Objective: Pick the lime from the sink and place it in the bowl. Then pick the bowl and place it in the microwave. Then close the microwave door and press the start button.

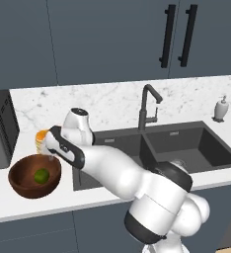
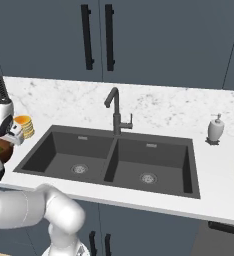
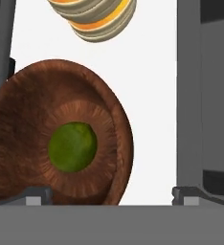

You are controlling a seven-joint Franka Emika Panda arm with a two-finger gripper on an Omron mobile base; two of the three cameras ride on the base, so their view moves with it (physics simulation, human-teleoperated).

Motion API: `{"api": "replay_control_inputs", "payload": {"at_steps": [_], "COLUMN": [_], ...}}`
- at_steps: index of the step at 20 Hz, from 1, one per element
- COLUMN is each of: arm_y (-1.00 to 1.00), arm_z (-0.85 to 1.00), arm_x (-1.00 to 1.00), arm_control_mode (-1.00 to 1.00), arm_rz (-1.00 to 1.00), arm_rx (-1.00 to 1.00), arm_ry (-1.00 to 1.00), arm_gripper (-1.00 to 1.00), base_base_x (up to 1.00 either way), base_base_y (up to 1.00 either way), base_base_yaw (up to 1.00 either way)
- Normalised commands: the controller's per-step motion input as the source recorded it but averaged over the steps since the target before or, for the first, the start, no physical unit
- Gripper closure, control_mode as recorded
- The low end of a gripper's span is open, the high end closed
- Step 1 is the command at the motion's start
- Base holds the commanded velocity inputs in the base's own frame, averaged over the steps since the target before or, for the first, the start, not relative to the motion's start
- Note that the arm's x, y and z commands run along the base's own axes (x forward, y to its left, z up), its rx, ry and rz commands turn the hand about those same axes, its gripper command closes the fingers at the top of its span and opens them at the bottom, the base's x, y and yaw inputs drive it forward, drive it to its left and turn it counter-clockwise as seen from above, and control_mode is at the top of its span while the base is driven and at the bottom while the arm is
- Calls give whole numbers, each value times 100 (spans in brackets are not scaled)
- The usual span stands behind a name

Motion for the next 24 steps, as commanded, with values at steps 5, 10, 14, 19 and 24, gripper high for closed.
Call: {"api": "replay_control_inputs", "payload": {"at_steps": [5,10,14,19,24], "arm_y": [-2,0,-1,5,5], "arm_z": [-13,-27,-16,-12,-10], "arm_x": [-26,6,3,3,10], "arm_control_mode": [-100,-100,-100,-100,-100], "arm_rz": [0,0,0,0,0], "arm_rx": [-1,-1,0,0,0], "arm_ry": [-5,0,0,0,0], "arm_gripper": [-100,-100,-100,-100,-100], "base_base_x": [0,0,0,0,0], "base_base_y": [0,0,0,0,0], "base_base_yaw": [0,0,0,0,0]}}
